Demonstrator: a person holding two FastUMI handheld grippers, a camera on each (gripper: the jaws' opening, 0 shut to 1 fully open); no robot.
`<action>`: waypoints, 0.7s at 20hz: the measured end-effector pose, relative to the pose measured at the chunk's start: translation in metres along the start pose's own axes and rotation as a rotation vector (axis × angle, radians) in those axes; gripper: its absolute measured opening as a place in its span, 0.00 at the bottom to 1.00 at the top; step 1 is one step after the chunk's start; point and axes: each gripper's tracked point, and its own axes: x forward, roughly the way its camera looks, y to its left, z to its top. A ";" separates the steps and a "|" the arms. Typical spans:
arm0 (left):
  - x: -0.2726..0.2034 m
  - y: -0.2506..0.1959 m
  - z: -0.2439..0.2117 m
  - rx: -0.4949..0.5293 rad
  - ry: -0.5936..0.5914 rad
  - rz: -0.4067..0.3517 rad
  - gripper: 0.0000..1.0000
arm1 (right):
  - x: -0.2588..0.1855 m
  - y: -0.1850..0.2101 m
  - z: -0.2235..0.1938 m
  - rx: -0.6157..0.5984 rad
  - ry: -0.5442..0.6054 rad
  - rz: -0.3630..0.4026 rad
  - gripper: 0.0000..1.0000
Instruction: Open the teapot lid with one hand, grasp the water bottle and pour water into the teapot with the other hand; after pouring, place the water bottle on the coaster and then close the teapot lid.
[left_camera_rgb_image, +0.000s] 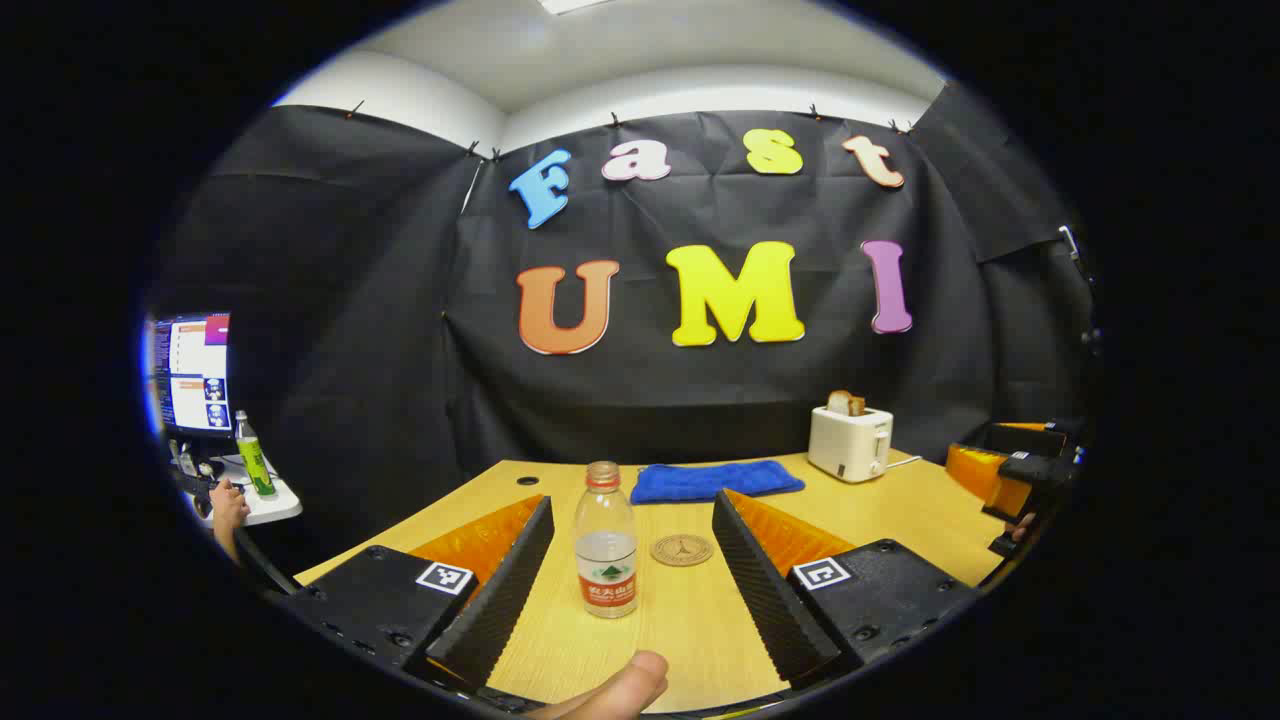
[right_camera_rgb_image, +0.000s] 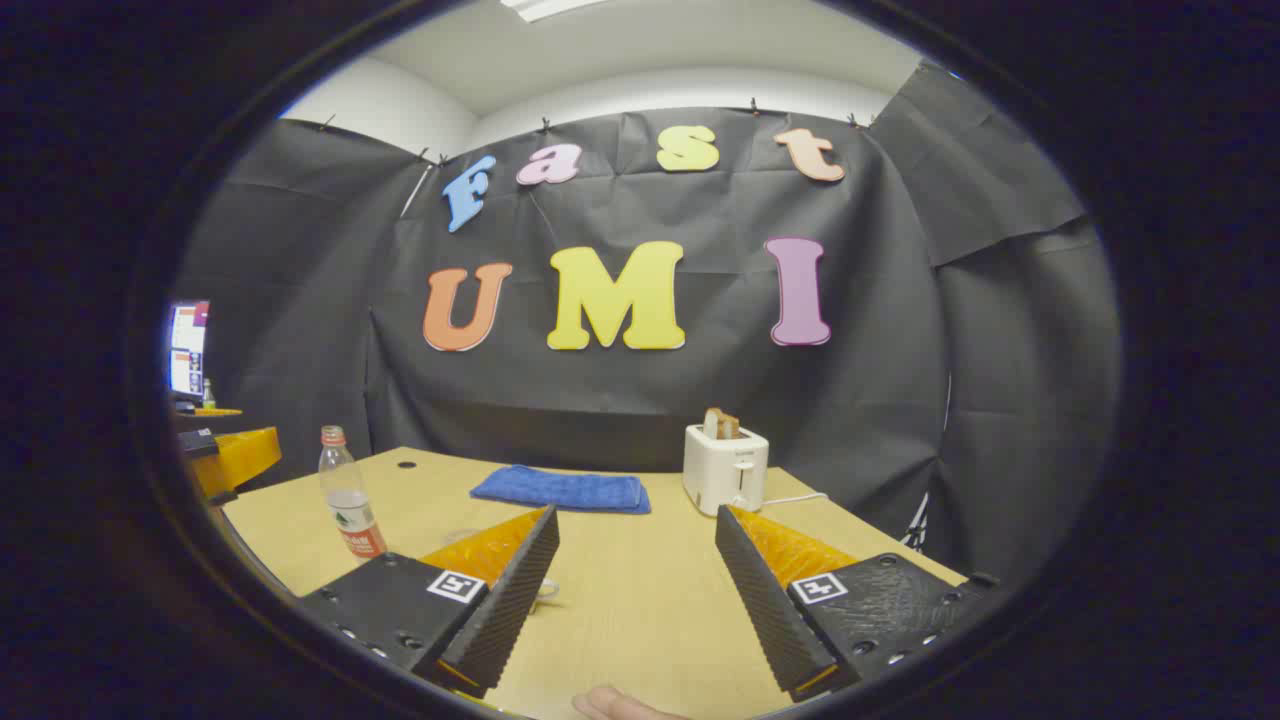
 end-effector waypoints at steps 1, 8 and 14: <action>0.003 0.008 -0.010 0.002 0.035 0.011 1.00 | 0.003 -0.002 -0.001 0.010 0.006 0.003 0.97; 0.012 0.017 -0.016 -0.001 0.041 0.011 1.00 | 0.012 -0.005 -0.006 -0.013 0.001 -0.012 0.95; 0.013 0.019 -0.016 -0.012 0.027 0.008 1.00 | 0.019 0.007 -0.014 0.010 0.004 0.008 0.95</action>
